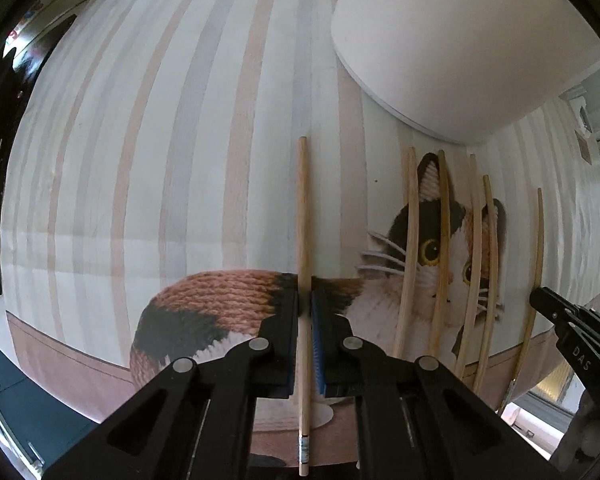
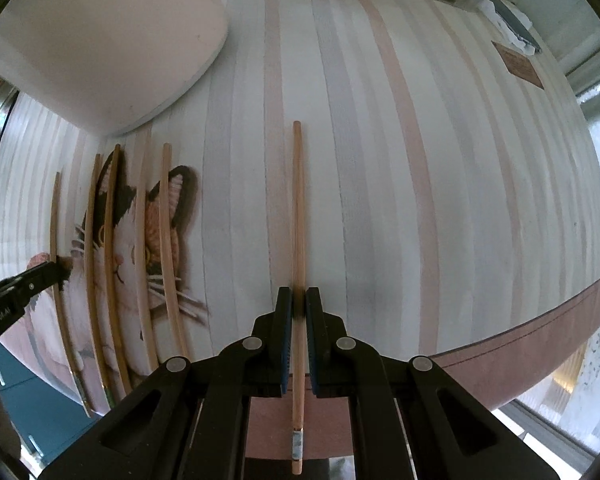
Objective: Organize utensils
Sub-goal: 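Close the left tool on a chopstick while the right tool grasps another chopstick, then lift both held chopsticks and carry them above the pink holder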
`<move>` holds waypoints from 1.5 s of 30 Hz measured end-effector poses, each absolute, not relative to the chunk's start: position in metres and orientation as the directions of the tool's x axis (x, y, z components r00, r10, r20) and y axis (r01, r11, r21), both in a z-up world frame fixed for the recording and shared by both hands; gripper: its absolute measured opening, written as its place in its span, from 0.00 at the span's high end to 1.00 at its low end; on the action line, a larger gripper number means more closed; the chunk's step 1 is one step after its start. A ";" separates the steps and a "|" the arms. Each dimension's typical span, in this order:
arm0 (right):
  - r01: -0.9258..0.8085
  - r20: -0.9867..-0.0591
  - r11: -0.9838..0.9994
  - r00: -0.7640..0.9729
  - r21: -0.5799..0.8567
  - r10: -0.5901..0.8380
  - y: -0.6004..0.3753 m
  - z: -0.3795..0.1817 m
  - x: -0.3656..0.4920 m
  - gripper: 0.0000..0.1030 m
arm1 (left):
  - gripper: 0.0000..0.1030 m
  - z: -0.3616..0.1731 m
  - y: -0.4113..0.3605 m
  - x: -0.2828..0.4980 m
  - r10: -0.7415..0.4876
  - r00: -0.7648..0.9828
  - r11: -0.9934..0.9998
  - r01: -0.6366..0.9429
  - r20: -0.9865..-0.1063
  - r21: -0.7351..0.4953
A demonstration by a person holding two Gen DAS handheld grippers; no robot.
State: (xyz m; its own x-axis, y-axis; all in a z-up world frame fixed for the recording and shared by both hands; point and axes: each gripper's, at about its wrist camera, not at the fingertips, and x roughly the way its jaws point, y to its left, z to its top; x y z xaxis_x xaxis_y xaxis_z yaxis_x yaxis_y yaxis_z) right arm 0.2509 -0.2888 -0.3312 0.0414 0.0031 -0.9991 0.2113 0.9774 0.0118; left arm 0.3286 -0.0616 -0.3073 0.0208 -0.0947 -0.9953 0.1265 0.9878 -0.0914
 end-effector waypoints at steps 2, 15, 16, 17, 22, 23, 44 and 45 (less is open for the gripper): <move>0.203 -0.999 0.979 0.031 -0.002 -0.008 -0.290 -0.331 0.255 0.93 | 0.94 -0.313 -0.060 0.328 -0.084 0.025 0.988 0.132 -0.996 -0.080; 0.190 -0.998 0.980 0.028 -0.055 -0.061 -0.258 -0.336 0.263 0.93 | 0.94 -0.324 -0.063 0.314 -0.055 0.048 0.990 0.133 -0.997 -0.048; 0.194 -0.998 0.979 0.029 -0.054 -0.061 -0.254 -0.339 0.262 0.93 | 0.95 -0.324 -0.064 0.313 -0.051 0.052 0.990 0.133 -0.997 -0.044; 0.203 -0.998 0.978 0.032 -0.050 -0.058 -0.254 -0.339 0.262 0.93 | 0.96 -0.325 -0.065 0.311 -0.050 0.057 0.991 0.130 -0.997 -0.042; 0.255 -0.994 0.967 0.099 -0.025 -0.052 -0.259 -0.326 0.254 0.93 | 0.96 -0.307 -0.056 0.303 -0.050 0.119 0.994 0.098 -0.992 -0.039; 0.260 -0.991 0.965 0.120 -0.020 -0.053 -0.264 -0.317 0.251 0.93 | 0.96 -0.300 -0.054 0.301 -0.052 0.140 0.994 0.100 -0.989 -0.038; 0.292 -0.834 0.955 0.537 0.045 -0.125 -0.270 -0.170 0.261 0.94 | 0.96 -0.145 -0.006 0.326 -0.071 0.521 0.996 -0.008 -0.851 -0.088; 0.291 -0.823 0.955 0.555 0.055 -0.122 -0.271 -0.163 0.264 0.93 | 0.96 -0.135 -0.004 0.329 -0.078 0.535 0.995 -0.009 -0.841 -0.097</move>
